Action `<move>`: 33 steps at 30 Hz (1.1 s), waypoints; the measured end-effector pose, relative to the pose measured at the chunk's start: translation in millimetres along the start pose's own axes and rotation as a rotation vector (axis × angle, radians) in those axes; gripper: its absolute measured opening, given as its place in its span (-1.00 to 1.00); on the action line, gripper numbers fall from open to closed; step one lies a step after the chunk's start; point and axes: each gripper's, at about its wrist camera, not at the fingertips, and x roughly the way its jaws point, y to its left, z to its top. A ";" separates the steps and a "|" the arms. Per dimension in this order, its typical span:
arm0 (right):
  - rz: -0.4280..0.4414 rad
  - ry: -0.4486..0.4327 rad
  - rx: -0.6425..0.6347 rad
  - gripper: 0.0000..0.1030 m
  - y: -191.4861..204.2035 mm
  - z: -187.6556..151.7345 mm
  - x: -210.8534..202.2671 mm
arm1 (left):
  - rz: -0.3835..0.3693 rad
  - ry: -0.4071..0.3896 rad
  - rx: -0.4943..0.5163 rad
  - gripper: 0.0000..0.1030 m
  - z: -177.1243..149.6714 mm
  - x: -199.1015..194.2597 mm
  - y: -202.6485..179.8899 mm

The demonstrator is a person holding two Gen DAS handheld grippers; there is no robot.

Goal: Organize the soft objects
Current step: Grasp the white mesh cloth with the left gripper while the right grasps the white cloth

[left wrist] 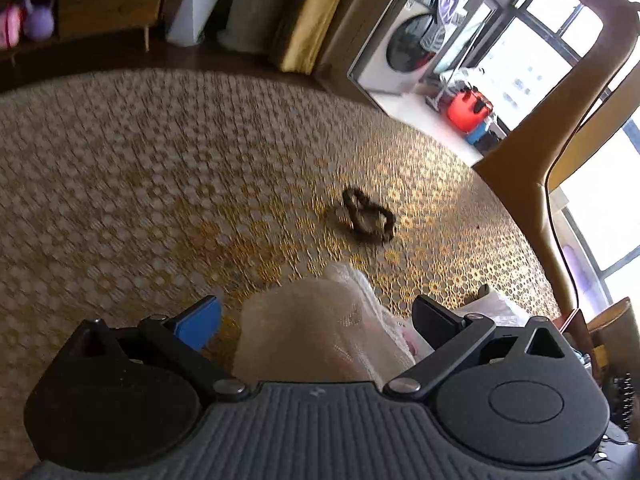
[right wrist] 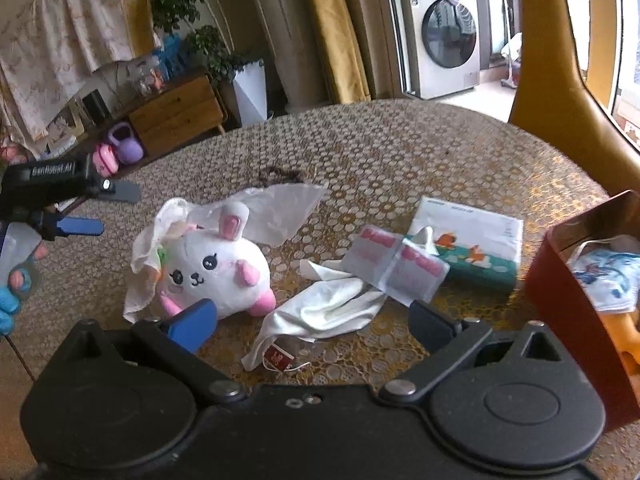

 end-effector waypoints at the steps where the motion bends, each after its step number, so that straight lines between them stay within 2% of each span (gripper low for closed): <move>1: 0.001 0.007 -0.001 0.98 0.4 0.0 5.6 | -0.006 0.008 -0.006 0.99 -0.7 4.7 1.8; 7: -0.006 0.050 -0.009 0.94 1.5 0.6 33.3 | -0.034 0.036 -0.030 0.99 -7.6 24.9 12.9; 12: -0.008 0.071 -0.006 0.89 0.8 1.5 51.9 | -0.072 0.067 -0.089 0.97 -10.4 37.1 28.6; 18: -0.048 0.071 0.050 0.73 -4.9 1.8 68.3 | -0.096 0.059 -0.188 0.96 -11.8 39.3 48.3; 22: -0.065 0.088 0.098 0.51 -10.7 -0.3 77.4 | -0.094 0.051 -0.203 0.67 -13.5 39.2 52.8; 24: -0.069 0.091 0.118 0.43 -12.9 -2.6 79.1 | -0.099 0.049 -0.211 0.46 -15.0 38.6 54.1; 25: -0.073 0.084 0.117 0.40 -12.6 -3.5 78.3 | -0.102 0.047 -0.218 0.26 -15.9 37.9 54.9; 26: -0.076 0.080 0.113 0.29 -11.8 -3.9 78.0 | -0.104 0.046 -0.223 0.10 -17.0 36.7 55.9; 27: -0.079 0.078 0.108 0.10 -10.9 -4.4 77.1 | -0.101 0.041 -0.224 0.05 -17.7 35.2 55.8; 31: -0.086 0.075 0.094 -0.26 -8.1 -4.9 73.6 | -0.101 0.011 -0.200 -0.35 -19.2 25.0 52.7; 33: -0.085 0.063 0.084 -0.54 -6.3 -4.5 70.2 | -0.092 -0.009 -0.180 -0.35 -19.8 18.9 50.2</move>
